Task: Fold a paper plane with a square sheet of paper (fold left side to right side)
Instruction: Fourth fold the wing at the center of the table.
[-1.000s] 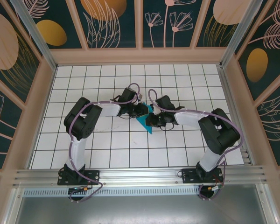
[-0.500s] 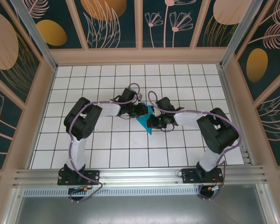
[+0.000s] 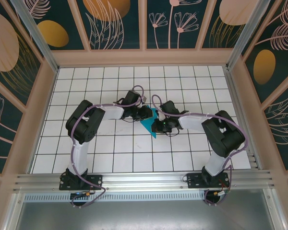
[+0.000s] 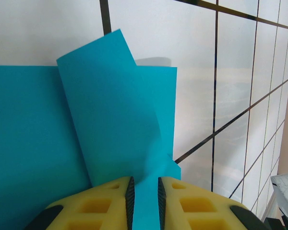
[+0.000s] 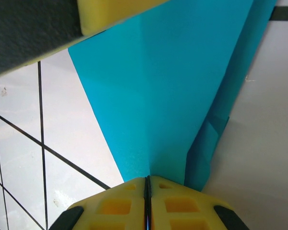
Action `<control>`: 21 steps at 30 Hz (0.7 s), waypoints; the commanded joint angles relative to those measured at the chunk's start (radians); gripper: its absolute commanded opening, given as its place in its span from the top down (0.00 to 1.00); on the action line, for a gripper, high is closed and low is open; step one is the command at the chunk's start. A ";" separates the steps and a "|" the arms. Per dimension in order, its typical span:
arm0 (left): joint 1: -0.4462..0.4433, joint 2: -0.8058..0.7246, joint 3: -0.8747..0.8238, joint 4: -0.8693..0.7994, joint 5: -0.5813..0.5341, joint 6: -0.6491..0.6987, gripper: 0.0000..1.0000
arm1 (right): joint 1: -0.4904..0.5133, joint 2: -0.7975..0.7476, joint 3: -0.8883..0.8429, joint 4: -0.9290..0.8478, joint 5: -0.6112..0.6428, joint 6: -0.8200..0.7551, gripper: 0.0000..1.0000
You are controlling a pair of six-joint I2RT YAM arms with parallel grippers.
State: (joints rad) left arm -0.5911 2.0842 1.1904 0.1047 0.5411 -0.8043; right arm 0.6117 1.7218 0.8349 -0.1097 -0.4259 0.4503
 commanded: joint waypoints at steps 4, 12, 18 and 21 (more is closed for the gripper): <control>-0.001 0.045 -0.029 -0.091 -0.071 0.037 0.76 | 0.017 0.029 -0.027 -0.085 0.042 -0.021 0.89; -0.001 0.048 -0.029 -0.092 -0.074 0.036 0.76 | 0.026 0.022 -0.032 -0.141 0.068 -0.034 0.90; -0.001 0.057 -0.023 -0.099 -0.081 0.039 0.76 | 0.044 0.007 -0.034 -0.171 0.058 -0.045 0.90; -0.002 0.062 -0.019 -0.101 -0.081 0.039 0.76 | 0.046 -0.005 -0.047 -0.182 0.060 -0.046 0.90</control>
State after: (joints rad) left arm -0.5911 2.0842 1.1904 0.1040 0.5400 -0.7975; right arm 0.6342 1.7199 0.8349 -0.1211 -0.3813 0.4236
